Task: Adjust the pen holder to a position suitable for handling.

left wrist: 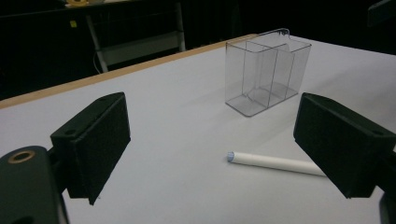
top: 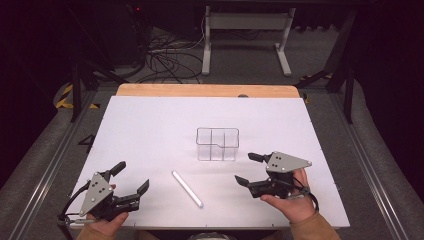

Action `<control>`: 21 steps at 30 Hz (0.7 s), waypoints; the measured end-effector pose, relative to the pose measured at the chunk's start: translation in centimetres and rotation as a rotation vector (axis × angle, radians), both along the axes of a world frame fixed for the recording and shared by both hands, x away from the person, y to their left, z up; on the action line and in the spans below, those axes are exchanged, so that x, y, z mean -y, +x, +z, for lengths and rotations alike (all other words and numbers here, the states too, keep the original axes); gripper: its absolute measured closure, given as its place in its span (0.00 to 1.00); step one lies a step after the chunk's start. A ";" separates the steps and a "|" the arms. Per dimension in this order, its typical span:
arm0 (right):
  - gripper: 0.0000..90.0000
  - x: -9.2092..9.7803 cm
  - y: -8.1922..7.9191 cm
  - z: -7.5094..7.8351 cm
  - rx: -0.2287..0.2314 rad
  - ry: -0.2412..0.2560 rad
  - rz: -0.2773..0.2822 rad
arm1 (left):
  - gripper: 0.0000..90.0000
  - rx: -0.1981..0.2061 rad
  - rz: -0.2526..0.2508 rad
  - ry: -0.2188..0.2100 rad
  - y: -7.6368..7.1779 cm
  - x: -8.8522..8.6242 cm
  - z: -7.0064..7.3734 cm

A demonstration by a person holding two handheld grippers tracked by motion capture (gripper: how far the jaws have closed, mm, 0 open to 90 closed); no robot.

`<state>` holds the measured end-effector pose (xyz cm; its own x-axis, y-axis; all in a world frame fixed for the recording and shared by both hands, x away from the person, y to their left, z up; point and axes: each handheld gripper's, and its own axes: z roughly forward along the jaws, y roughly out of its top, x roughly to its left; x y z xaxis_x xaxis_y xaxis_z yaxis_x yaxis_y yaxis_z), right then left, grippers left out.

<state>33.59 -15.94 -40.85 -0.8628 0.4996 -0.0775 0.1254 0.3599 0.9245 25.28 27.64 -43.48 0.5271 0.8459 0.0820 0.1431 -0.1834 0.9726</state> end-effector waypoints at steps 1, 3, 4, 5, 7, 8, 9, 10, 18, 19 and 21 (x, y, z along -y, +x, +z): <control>0.22 -0.2 0.1 0.0 0.001 -0.002 0.003 | 0.13 0.000 -0.001 0.000 0.0 0.0 0.0; 0.22 -0.7 0.2 0.1 0.000 -0.005 0.014 | 0.13 0.000 -0.001 0.001 0.0 0.0 0.0; 0.22 -1.0 0.3 0.2 0.001 -0.005 0.018 | 0.13 0.000 -0.001 0.000 0.0 0.0 0.0; 0.22 -1.2 0.4 0.2 0.001 -0.006 0.022 | 0.13 0.000 0.000 -0.001 0.0 0.0 0.0; 0.22 -1.6 0.4 0.3 0.003 -0.008 0.028 | 0.13 0.001 0.001 -0.001 0.0 -0.1 0.0; 0.22 -1.7 0.5 0.3 0.005 -0.009 0.031 | 0.13 0.001 0.001 -0.001 0.0 -0.1 0.0; 0.22 -1.9 0.5 0.4 0.005 -0.009 0.033 | 0.13 0.001 0.001 -0.002 0.0 -0.1 0.0; 0.21 -2.0 0.5 0.4 0.005 -0.010 0.036 | 0.13 0.001 0.001 -0.001 0.0 -0.1 0.0; 0.17 -2.4 0.5 0.5 -0.011 -0.001 0.044 | 0.13 -0.001 0.001 -0.001 0.1 -0.1 0.0; 0.17 -2.4 0.5 0.6 -0.012 0.003 0.045 | 0.13 -0.003 0.000 0.002 0.1 -0.1 0.0; 0.18 -2.4 0.5 0.6 -0.026 0.015 0.039 | 0.13 -0.001 0.002 0.000 0.1 0.0 0.0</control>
<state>34.07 -13.51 -40.21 -0.8833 0.4664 -0.0477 0.1354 0.3511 0.9265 25.40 27.66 -43.50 0.5255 0.8469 0.0812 0.1442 -0.1827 0.9725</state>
